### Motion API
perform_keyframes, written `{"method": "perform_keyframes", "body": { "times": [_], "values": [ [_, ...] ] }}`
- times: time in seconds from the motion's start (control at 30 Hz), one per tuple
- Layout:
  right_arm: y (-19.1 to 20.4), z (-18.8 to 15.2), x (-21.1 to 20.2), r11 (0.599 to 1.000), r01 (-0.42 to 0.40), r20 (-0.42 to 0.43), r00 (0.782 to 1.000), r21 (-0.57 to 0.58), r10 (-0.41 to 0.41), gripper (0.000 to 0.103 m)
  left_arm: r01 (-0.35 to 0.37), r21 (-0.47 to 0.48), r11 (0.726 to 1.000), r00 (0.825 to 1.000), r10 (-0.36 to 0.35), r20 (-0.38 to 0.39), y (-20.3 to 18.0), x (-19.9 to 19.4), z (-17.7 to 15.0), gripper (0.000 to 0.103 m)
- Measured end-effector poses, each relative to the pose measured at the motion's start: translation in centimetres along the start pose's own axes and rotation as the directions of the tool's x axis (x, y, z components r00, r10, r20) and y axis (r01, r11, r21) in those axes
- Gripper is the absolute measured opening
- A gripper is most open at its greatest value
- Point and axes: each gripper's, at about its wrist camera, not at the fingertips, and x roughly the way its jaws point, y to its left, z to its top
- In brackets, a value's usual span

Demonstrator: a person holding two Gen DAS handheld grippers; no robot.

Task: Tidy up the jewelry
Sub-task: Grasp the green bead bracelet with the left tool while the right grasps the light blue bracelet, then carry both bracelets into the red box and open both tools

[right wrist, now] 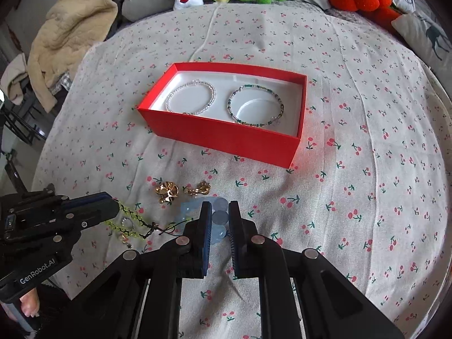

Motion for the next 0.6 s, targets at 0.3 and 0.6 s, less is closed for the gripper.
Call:
{"method": "perform_keyframes", "body": {
  "times": [0.3, 0.6],
  "values": [
    [-1.3, 0.6, -3.9, 0.998, -0.032, 0.095, 0.995, 0.047, 0.028, 0.012, 0.009, -0.029, 1.000, 0.993, -0.005, 0.118, -0.7, -3.3, 1.2, 0.005],
    [-2.7, 2.8, -6.6, 0.991, -0.107, 0.202, 0.975, 0.075, 0.090, 0.012, 0.034, -0.035, 0.999, 0.985, -0.028, 0.168, -2.7, -4.3, 5.4, 0.005]
  ]
}}
